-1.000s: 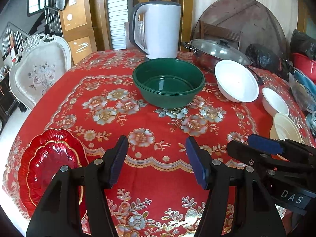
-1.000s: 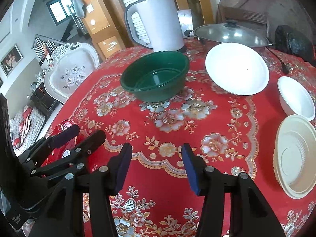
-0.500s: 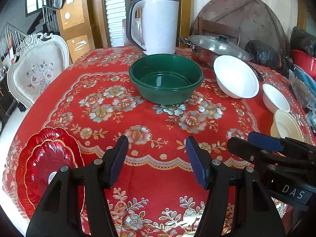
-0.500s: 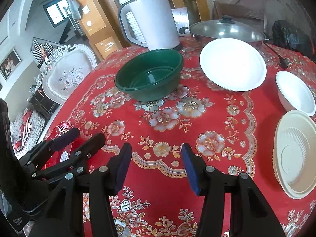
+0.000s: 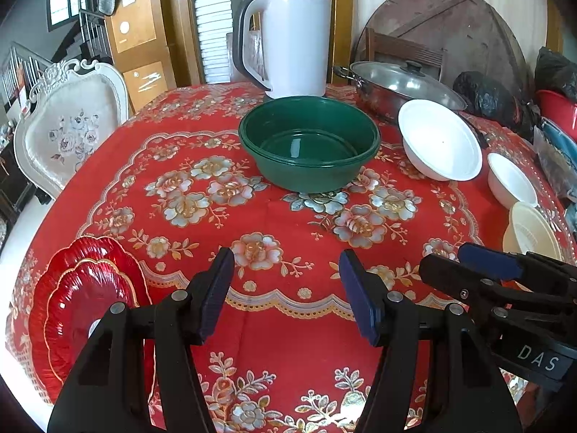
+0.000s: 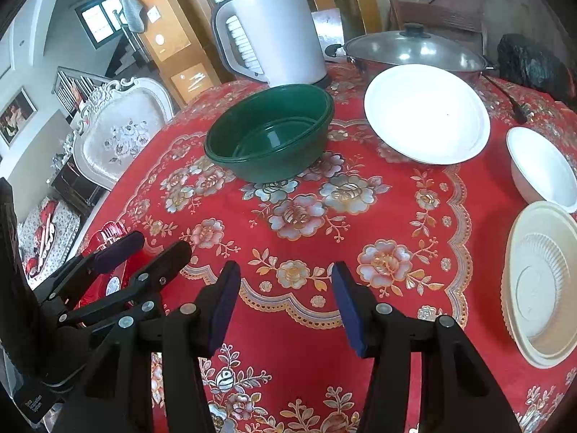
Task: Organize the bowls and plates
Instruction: 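Withdraw both grippers from the stacked plates toward the green bowl, then move both grippers to the rim of the green plastic bowl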
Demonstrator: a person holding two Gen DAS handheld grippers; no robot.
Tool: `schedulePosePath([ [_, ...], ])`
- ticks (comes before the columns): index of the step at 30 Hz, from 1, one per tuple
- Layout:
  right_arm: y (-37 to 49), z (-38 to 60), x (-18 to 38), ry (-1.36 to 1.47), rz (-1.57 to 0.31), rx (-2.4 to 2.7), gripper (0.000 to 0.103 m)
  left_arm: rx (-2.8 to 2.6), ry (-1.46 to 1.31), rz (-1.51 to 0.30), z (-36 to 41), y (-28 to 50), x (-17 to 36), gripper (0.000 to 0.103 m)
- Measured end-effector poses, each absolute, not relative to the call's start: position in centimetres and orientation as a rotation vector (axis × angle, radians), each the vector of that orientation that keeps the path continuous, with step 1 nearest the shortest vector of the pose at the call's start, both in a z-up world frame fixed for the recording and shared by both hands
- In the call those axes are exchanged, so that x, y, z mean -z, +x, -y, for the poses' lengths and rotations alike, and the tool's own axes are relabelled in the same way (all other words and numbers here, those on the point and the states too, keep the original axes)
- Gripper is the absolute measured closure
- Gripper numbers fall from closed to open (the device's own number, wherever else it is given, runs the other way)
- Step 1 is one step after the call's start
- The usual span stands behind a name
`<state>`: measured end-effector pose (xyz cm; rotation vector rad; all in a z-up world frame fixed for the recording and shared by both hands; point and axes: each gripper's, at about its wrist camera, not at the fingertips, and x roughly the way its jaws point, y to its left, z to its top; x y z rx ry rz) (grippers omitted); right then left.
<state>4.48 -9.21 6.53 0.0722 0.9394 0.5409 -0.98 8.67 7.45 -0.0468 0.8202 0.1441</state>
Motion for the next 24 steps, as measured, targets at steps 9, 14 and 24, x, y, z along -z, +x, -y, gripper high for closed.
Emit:
schedulePosePath([
  [9, 5.8, 8.2, -7.1, 0.052, -0.925, -0.544, 0.047, -0.161, -0.039, -0.812, -9.5, 0.7, -7.8, 0.042],
  [14, 6.8, 7.9, -7.3, 0.058, -0.92, -0.548, 0.047, -0.164, -0.057, -0.825, -10.3, 2.2, -7.7, 0.042],
  [24, 10.1, 7.6, -7.1, 0.101, -0.935, -0.53, 0.046, -0.178, -0.106, -0.888, -12.4, 5.7, -7.1, 0.042],
])
